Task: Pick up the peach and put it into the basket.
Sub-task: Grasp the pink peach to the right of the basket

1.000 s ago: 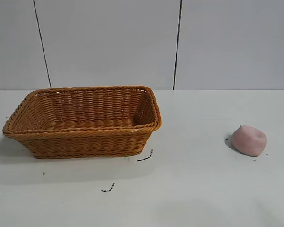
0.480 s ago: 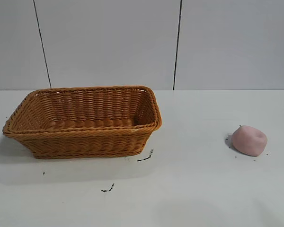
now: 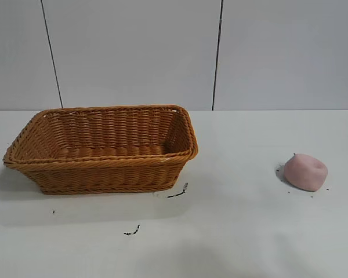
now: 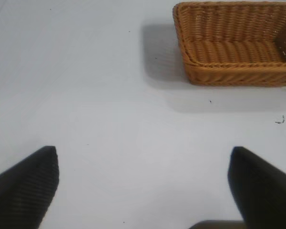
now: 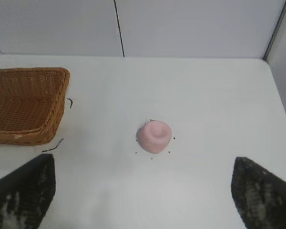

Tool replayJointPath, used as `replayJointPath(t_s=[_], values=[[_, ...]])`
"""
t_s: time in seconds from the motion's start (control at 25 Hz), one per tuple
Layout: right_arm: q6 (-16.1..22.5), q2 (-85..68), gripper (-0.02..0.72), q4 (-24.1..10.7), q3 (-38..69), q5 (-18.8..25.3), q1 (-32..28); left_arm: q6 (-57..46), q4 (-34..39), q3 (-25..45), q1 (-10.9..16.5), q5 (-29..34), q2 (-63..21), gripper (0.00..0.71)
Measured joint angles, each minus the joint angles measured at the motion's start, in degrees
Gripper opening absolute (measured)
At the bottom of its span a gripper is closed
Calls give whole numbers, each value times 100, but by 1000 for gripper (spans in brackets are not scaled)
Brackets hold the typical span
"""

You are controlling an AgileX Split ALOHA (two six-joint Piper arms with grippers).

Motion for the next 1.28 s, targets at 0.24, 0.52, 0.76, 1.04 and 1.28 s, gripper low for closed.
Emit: replayJointPath(t_s=[0.24,0.52,0.76,1.04,1.28], values=[[-23,2147,696,-15,-1237,594,23,0,0,0,0,0,0,693],[-100,3771,696,-228,-1999,422,276,0,0,0,0,0,0,693],[97,4642,696,-466,-2082,-5,270,0,0,0,0,0,0,693],[7,5498,696,-368,-2082,-289,270,0,0,0,0,0,0,693],[7,5710,696,-350,-2082,-476,270,0,0,0,0,0,0,693]])
